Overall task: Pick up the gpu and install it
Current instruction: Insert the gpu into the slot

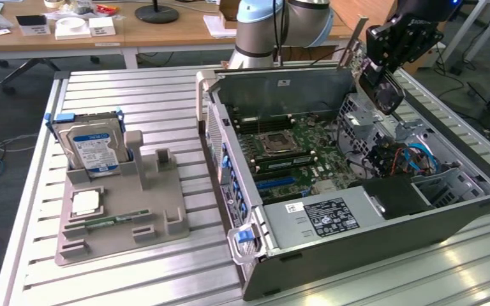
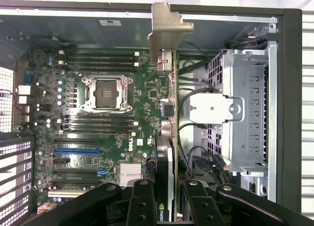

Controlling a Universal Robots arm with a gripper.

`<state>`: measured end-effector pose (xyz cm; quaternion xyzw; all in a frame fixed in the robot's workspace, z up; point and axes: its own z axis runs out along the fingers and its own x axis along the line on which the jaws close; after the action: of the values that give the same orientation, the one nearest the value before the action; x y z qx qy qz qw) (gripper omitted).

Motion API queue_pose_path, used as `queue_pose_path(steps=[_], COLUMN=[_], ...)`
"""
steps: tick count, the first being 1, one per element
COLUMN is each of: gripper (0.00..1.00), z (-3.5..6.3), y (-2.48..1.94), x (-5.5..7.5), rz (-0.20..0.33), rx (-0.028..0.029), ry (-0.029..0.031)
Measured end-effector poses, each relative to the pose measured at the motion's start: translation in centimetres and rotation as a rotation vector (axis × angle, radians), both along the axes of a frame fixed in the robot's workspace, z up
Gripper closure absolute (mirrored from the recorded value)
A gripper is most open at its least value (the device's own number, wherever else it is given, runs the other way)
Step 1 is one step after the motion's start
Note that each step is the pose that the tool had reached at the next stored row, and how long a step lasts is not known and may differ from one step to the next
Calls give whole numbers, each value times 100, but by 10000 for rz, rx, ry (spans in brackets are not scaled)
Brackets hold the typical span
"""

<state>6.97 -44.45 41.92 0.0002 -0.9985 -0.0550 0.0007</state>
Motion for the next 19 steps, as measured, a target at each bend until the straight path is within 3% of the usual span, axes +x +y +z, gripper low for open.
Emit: queue_pose_path(steps=[7,19], gripper=[73,73], z=[0,0], y=[0,0], x=[0,0], rz=[356,1482], rx=[-1,0], ry=[0,0])
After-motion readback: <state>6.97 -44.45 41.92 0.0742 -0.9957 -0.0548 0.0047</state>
